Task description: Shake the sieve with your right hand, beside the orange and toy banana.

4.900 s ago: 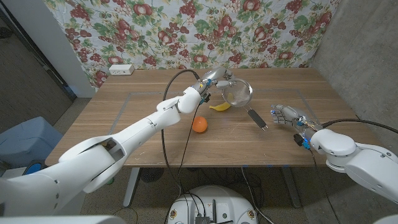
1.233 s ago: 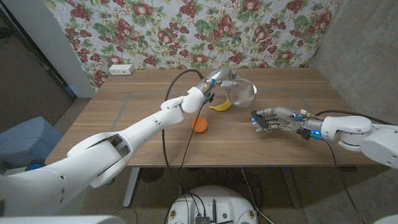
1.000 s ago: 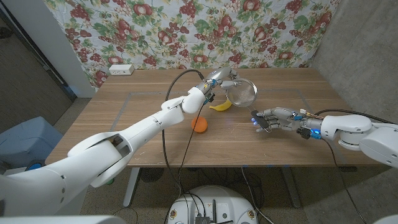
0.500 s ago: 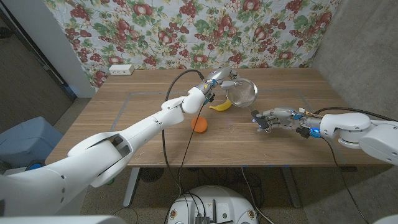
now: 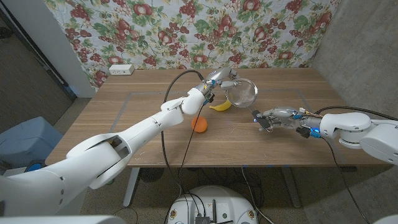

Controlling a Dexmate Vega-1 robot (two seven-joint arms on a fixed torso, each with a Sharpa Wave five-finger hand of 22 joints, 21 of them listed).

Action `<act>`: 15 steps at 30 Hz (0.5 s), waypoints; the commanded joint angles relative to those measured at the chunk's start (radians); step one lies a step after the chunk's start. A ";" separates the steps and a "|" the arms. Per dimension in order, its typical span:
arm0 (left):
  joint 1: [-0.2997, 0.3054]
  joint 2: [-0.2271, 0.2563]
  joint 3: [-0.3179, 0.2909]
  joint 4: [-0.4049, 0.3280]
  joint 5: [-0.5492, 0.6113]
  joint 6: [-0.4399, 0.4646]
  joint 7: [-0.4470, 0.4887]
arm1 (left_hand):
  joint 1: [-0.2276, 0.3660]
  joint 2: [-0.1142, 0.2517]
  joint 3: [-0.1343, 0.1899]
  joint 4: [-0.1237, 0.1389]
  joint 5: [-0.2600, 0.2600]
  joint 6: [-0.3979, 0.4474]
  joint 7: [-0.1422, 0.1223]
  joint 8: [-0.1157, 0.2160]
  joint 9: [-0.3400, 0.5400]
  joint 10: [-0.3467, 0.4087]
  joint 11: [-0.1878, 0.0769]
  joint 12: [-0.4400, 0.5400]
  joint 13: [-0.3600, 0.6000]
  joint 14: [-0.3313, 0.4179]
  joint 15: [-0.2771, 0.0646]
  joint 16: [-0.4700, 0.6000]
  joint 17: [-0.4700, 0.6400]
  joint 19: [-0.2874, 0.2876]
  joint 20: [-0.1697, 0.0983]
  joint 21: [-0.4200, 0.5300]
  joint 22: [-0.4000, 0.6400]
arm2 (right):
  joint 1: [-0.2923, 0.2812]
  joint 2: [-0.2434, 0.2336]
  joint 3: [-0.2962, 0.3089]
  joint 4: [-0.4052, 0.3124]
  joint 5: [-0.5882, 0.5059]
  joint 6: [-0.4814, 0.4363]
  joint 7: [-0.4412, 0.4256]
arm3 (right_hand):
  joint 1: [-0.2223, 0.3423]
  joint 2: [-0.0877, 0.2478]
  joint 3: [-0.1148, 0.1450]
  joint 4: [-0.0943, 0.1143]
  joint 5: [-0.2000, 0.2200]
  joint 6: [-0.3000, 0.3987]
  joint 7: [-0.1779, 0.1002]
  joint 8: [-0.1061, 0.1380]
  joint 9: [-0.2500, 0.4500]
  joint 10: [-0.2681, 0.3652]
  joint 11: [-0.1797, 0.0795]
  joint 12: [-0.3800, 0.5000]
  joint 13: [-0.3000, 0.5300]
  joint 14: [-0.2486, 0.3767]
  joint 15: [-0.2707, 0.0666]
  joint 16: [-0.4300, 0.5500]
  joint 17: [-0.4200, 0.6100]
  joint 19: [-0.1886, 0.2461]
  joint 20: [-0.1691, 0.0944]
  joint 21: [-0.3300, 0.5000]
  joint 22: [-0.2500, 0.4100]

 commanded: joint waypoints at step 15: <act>0.038 0.023 -0.034 -0.043 -0.046 -0.011 -0.027 | -0.309 -0.006 -0.068 0.070 0.029 -0.271 -0.017 -0.217 -0.117 -0.184 -0.036 -0.205 -0.097 -0.159 -0.059 -0.127 -0.068 -0.105 0.008 0.004 -0.039 | -0.016 0.020 0.015 0.026 -0.008 0.027 0.053 | 0.036 0.024 0.003 0.012 0.013 0.018 0.015 0.018 0.039 0.024 -0.034 0.027 0.132 0.010 -0.084 0.025 0.033 -0.011 -0.019 0.036 0.012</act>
